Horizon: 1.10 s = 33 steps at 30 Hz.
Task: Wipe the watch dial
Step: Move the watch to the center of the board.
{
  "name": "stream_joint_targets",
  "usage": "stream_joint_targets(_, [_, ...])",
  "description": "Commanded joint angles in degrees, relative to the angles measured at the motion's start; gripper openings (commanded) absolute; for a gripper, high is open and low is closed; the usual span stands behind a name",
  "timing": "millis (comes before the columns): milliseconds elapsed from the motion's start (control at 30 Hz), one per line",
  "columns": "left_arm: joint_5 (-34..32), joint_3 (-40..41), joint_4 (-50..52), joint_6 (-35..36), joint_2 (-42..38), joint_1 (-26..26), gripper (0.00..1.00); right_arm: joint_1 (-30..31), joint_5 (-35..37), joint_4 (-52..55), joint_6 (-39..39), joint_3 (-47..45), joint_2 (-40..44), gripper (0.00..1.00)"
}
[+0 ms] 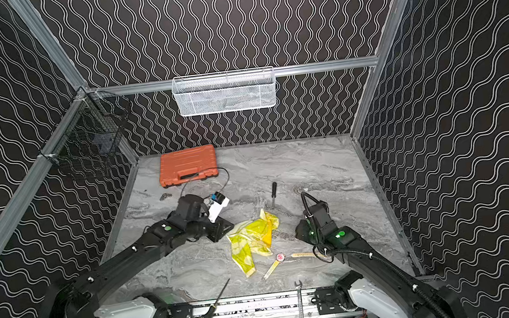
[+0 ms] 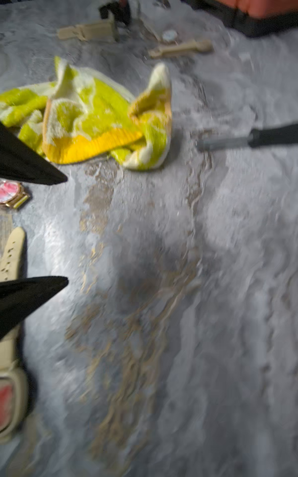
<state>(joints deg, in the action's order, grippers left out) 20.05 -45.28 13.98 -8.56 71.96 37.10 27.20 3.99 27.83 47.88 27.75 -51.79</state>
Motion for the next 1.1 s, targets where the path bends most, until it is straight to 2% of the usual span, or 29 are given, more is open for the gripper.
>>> stream_joint_targets(0, [-2.65,-0.16,-8.39,3.93,2.48,5.28,0.25,-0.06,-0.74,11.13,14.66,0.48,-1.92,0.57])
stream_joint_targets(133, [-2.6,0.27,-10.6,6.17,6.37,12.8,0.25,0.13,-13.41,4.78,12.45,0.48,-6.12,0.54])
stream_joint_targets(267, [-2.37,2.92,-12.59,2.8,8.53,14.64,0.25,0.97,-22.51,1.44,2.06,2.07,-7.84,0.53])
stream_joint_targets(367, [-1.68,5.13,-14.97,2.39,8.17,16.18,0.26,3.2,-23.0,2.88,-2.32,2.2,-6.63,0.52])
stream_joint_targets(500, [-0.44,6.23,-15.2,7.99,7.95,20.26,0.26,3.56,-23.69,1.03,-5.97,-0.36,-3.74,0.54])
stream_joint_targets(600, [0.69,7.79,-18.38,7.9,8.03,21.62,0.27,3.47,-19.69,-1.77,-7.06,-0.86,-2.77,0.56])
stream_joint_targets(700, [0.26,9.83,-21.24,9.47,8.19,24.07,0.26,3.47,-22.29,-10.62,-10.07,-1.19,-3.57,0.57])
stream_joint_targets(833, [-0.99,12.04,-22.61,10.71,7.1,24.41,0.26,3.03,-25.54,-21.02,-12.83,-1.14,-7.45,0.62])
stream_joint_targets(967, [-1.95,13.2,-23.58,11.55,4.2,24.42,0.27,2.94,-26.11,-16.94,-17.25,1.42,-10.56,0.62])
stream_joint_targets(1067, [0.37,13.0,-23.94,14.09,5.31,24.54,0.28,2.95,-25.2,-14.87,-17.32,-0.12,-8.68,0.61])
